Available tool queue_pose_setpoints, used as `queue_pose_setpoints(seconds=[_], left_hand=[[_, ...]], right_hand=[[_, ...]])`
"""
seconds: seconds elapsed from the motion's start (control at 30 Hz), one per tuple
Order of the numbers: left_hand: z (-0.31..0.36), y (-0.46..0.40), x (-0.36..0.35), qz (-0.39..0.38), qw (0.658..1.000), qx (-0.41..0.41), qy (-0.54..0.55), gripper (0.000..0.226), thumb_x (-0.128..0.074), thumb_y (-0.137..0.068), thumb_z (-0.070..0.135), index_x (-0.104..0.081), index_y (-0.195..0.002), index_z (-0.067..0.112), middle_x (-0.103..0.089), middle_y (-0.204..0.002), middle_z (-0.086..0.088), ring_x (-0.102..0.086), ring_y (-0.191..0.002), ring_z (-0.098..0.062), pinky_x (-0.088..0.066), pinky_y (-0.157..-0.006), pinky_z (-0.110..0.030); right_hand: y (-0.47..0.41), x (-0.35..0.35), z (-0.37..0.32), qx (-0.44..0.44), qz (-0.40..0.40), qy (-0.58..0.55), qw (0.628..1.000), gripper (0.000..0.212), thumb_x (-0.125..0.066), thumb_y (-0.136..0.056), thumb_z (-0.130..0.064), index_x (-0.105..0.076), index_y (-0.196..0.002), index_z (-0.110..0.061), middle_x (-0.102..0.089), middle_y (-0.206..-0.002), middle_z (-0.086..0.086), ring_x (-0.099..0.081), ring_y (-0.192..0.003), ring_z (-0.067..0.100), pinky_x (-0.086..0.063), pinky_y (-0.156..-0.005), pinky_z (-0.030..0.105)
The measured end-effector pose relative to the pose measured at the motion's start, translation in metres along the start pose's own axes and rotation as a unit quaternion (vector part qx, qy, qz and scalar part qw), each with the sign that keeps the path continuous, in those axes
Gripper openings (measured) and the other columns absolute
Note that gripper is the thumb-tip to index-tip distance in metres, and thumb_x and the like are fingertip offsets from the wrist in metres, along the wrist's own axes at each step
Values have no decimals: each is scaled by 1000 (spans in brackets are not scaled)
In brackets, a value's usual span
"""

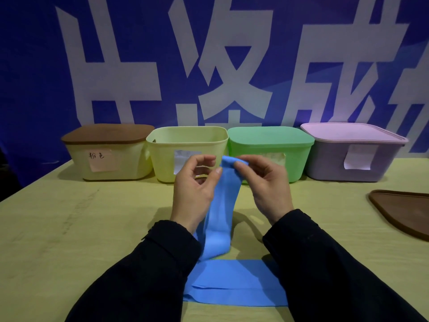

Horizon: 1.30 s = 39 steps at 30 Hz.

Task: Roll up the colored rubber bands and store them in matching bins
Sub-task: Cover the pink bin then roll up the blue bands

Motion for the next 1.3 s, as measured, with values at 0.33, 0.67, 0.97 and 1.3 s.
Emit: queue_pose_setpoints(seconds=[0.33,0.67,0.97,1.3], left_hand=[[11,5,-13,-88,977,114,160,35,-66,-86,40,-67,-98,7,-73,-86,-8,-67,-71,-15,-54,-61,-23],[12,5,-11,-188,979,46,60,16,-50,-104,6,-65,-107,12,-75,-93,1,-71,-91,-14,-58,-80,-30],[11,6,-10,-183,981,24,53,16,-59,-98,21,-65,-109,9,-72,-104,-14,-66,-92,-19,-58,-78,-31],[12,-1,-2,-122,990,18,67,16,-69,-91,15,-71,-106,23,-75,-93,6,-67,-87,-10,-55,-72,-25]], right_hand=[[19,-12,-32,295,24,255,921,15,-75,-88,-9,-70,-102,-7,-72,-94,2,-68,-83,23,-55,-73,41],[4,-4,-22,73,-90,76,990,33,-58,-92,-13,-66,-124,-18,-67,-123,-6,-60,-119,13,-49,-99,33],[3,-3,-8,-44,-110,-53,991,15,-74,-82,-20,-61,-83,-13,-62,-76,-3,-54,-71,10,-44,-65,21],[2,-4,-11,-110,-155,-114,975,19,-72,-77,-15,-61,-92,-16,-55,-70,8,-46,-55,15,-41,-53,24]])
Point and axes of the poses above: each hand's wrist, its own y-axis away from the middle knuckle, its own x-axis out of the back of the hand, z = x × y, the point moved 5 cm from there along -y, towards the middle knuckle
